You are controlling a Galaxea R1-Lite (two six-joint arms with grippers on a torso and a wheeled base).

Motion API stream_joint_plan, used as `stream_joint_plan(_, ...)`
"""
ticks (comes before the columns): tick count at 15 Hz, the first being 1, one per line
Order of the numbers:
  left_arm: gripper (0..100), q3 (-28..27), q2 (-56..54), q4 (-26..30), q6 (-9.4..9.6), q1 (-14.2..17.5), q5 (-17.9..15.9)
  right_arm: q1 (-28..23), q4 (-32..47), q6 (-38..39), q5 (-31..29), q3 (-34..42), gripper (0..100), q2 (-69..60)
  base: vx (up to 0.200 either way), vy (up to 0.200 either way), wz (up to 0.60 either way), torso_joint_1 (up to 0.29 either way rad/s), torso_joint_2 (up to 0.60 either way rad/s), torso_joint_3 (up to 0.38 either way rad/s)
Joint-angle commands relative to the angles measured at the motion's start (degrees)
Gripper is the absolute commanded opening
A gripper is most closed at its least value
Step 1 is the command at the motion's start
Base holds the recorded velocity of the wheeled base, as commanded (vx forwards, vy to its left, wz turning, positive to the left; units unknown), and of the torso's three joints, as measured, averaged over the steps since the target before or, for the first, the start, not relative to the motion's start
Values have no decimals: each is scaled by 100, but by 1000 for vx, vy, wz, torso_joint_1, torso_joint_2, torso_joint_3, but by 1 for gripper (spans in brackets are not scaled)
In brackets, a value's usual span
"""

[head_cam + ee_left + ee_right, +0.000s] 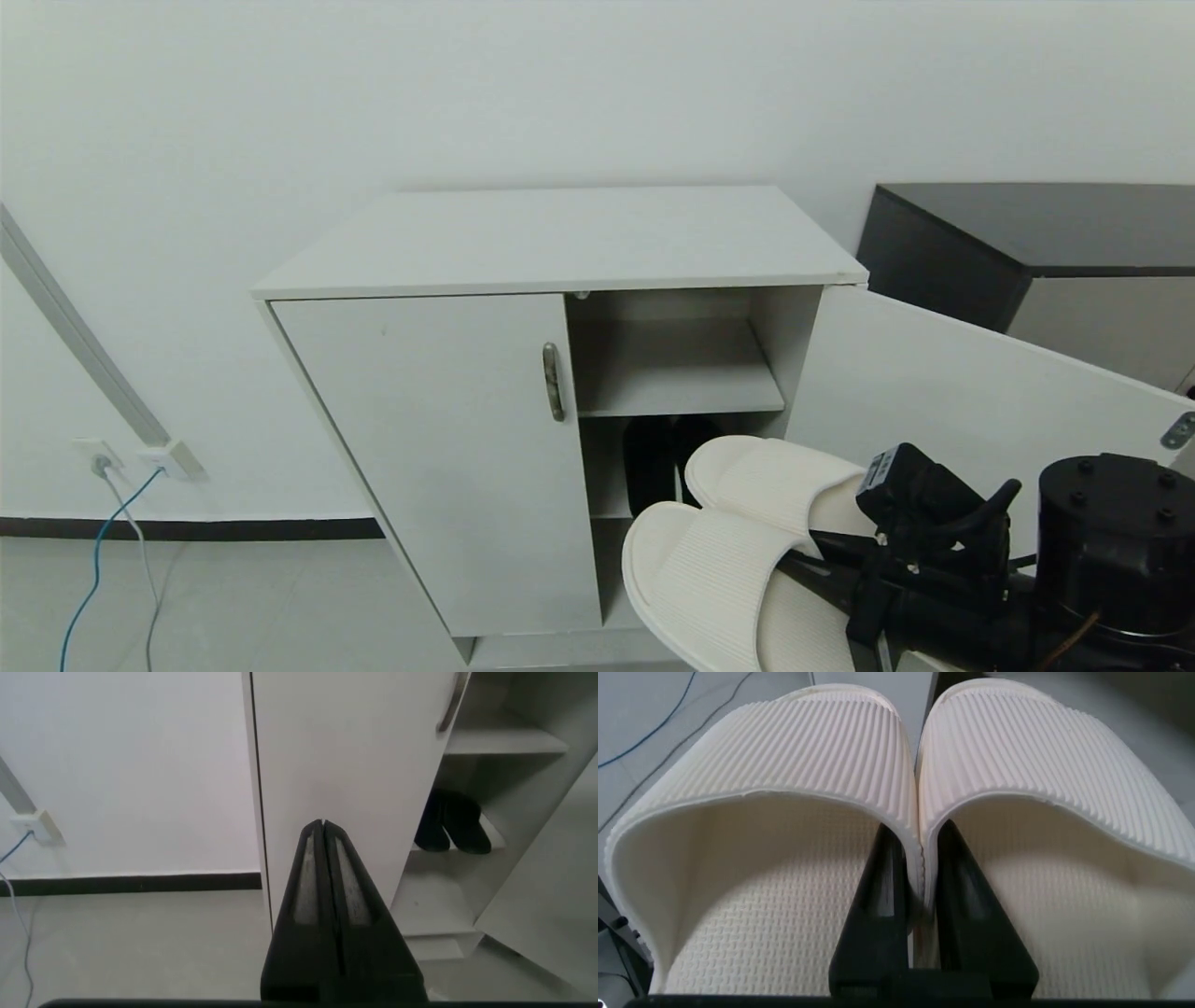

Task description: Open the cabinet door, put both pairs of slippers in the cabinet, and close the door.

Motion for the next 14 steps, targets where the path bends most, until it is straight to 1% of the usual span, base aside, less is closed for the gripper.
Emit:
stream_joint_plan(1,0,-9,-1,-2,-2,4,4,-1,-5,-2,-1,-5,0,15,0,0,0,-159,491,339)
stream_joint_plan(8,0,0,-1,-2,-11,4,4,-1,-5,-2,17,-5,0,42,0,0,0,-113,466,350)
stream_joint_plan(14,0,0,-1,-2,-2,4,4,52,-5,-2,8,-5,0,42,0,0,0,-27,412,384)
